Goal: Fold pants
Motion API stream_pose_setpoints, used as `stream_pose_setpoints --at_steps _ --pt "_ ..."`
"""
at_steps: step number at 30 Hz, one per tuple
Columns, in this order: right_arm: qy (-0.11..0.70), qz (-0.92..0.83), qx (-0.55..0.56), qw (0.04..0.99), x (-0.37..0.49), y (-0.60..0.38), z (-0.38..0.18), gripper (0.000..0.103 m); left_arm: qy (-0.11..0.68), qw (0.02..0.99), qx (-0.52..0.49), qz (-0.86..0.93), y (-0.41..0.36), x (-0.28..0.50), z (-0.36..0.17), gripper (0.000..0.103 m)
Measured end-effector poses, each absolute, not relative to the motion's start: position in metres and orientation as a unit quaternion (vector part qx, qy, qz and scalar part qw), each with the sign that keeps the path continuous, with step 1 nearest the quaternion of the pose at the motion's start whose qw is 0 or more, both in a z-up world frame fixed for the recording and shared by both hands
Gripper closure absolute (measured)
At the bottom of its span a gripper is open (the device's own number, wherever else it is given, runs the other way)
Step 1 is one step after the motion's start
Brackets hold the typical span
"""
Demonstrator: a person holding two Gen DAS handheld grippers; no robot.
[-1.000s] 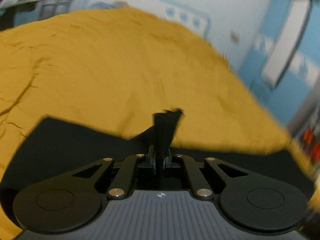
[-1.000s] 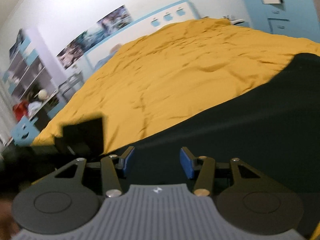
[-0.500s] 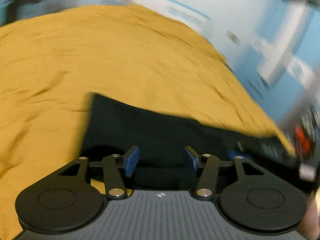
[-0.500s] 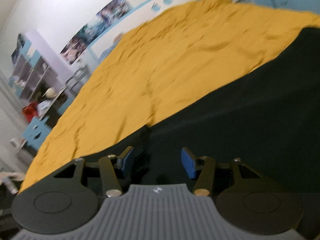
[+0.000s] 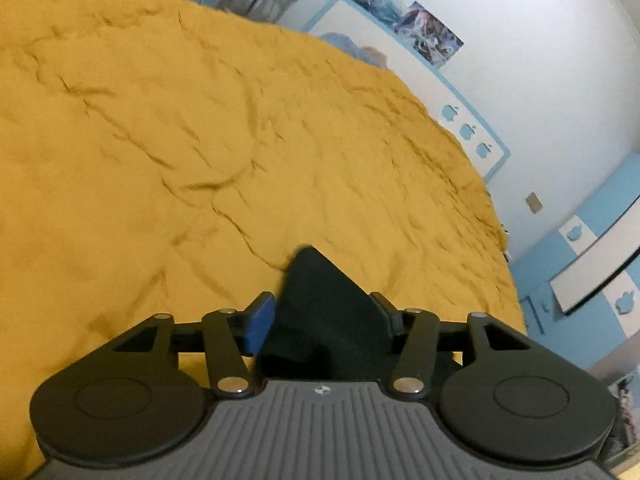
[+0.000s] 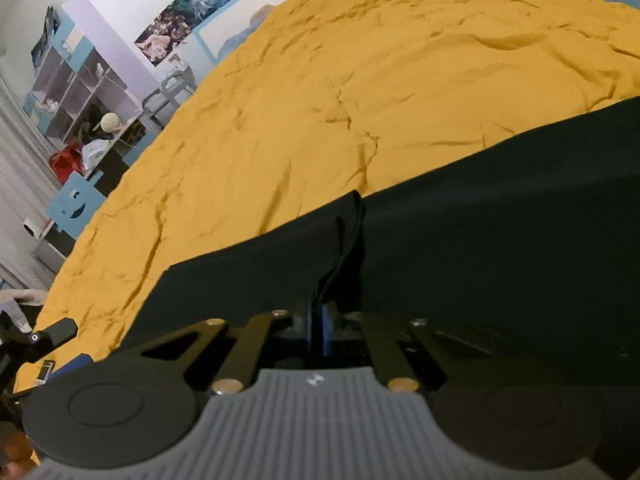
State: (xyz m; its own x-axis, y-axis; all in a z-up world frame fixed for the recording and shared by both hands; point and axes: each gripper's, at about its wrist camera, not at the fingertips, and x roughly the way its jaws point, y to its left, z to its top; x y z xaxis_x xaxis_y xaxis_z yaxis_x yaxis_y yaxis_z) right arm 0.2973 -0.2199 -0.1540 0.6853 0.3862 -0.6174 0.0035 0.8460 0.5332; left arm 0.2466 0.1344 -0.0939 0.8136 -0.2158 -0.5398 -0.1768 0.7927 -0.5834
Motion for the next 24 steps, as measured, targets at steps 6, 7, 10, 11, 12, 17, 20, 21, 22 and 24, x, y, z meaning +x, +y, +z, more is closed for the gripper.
stream_pose_setpoints --at_steps 6,7,10,11,12,17,20,21,22,24 --pt "0.357 0.114 0.270 0.887 0.281 -0.244 -0.130 0.103 0.340 0.884 -0.319 0.005 0.142 0.269 -0.109 0.042" --pt "0.359 0.111 0.266 0.888 0.280 -0.245 -0.130 0.103 0.356 0.880 -0.314 -0.003 0.138 0.274 -0.113 0.042" --pt "0.368 0.101 0.266 0.885 0.278 -0.252 -0.138 0.103 0.392 0.872 -0.291 -0.028 0.121 0.283 -0.123 0.042" --pt "0.375 0.097 0.262 0.884 0.278 -0.253 -0.142 0.103 0.406 0.871 -0.274 -0.033 0.114 0.285 -0.125 0.042" --pt "0.385 0.088 0.247 0.885 0.278 -0.252 -0.145 0.103 0.419 0.872 -0.252 -0.031 0.107 0.288 -0.128 0.042" --pt "0.356 0.010 0.124 0.926 0.261 -0.245 -0.137 0.095 0.434 0.888 -0.149 -0.024 0.076 0.285 -0.131 0.042" --pt "0.305 0.046 0.105 0.945 0.248 -0.236 -0.120 0.094 0.425 0.894 -0.141 -0.023 0.072 0.280 -0.133 0.041" --pt "0.297 0.069 0.098 0.947 0.246 -0.230 -0.117 0.094 0.421 0.895 -0.147 -0.024 0.074 0.279 -0.134 0.041" --pt "0.296 0.094 0.088 0.947 0.245 -0.222 -0.116 0.094 0.417 0.895 -0.155 -0.025 0.075 0.279 -0.137 0.040" --pt "0.313 0.121 0.066 0.940 0.247 -0.209 -0.125 0.093 0.409 0.895 -0.174 -0.032 0.081 0.277 -0.141 0.039"
